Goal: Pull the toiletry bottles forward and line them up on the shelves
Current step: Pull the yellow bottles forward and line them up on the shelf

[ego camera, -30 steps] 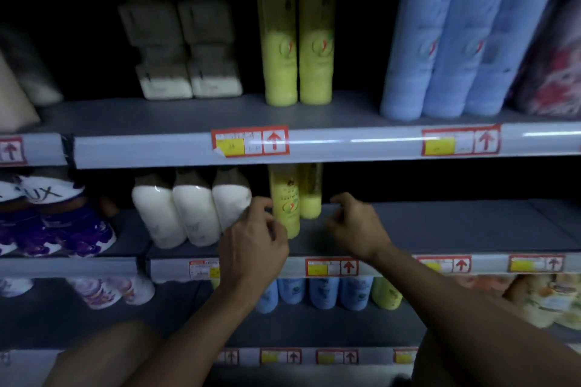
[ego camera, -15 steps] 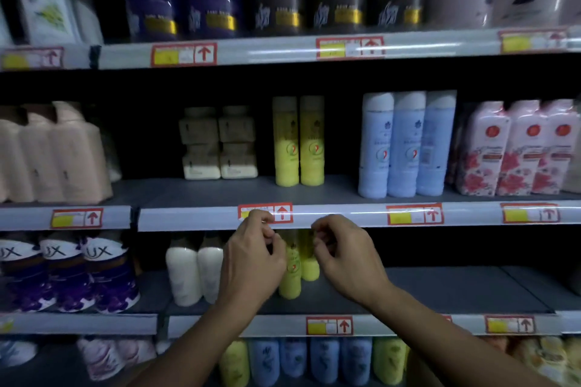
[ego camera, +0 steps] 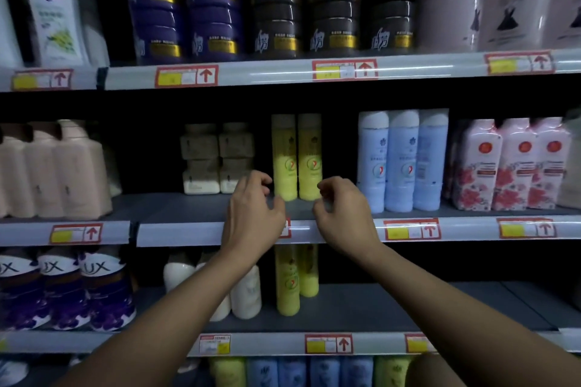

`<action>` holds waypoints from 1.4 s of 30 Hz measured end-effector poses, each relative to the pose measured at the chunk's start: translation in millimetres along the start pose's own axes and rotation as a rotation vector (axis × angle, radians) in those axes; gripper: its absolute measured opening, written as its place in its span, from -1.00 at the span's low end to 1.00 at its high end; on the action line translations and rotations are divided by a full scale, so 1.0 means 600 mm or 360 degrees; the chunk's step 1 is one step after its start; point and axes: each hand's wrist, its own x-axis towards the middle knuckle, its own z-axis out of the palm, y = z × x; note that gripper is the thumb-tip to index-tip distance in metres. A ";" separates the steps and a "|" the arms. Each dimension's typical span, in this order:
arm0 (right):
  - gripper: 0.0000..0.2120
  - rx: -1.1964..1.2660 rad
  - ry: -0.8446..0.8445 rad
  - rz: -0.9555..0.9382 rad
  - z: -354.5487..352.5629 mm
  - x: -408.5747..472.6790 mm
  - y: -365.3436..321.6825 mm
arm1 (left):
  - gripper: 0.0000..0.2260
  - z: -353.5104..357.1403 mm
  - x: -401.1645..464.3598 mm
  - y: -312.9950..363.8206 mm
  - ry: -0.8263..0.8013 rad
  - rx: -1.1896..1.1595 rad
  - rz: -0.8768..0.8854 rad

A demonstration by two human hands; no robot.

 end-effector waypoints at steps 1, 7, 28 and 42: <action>-0.65 -0.0030 -0.0008 0.0025 0.005 0.012 0.004 | -0.77 0.008 0.010 -0.006 -0.0001 0.0006 -0.0006; -0.43 -0.0078 -0.0160 0.0207 0.042 0.091 0.033 | -0.59 0.059 0.080 -0.058 -0.0111 0.0100 -0.0074; -0.50 -0.0040 -0.0219 0.0378 0.110 0.185 0.081 | -0.42 0.161 0.192 -0.113 -0.0262 0.0019 -0.0358; -0.45 0.0204 0.0000 0.0249 0.052 0.127 0.044 | -0.54 0.086 0.122 -0.067 -0.0195 -0.0186 -0.0231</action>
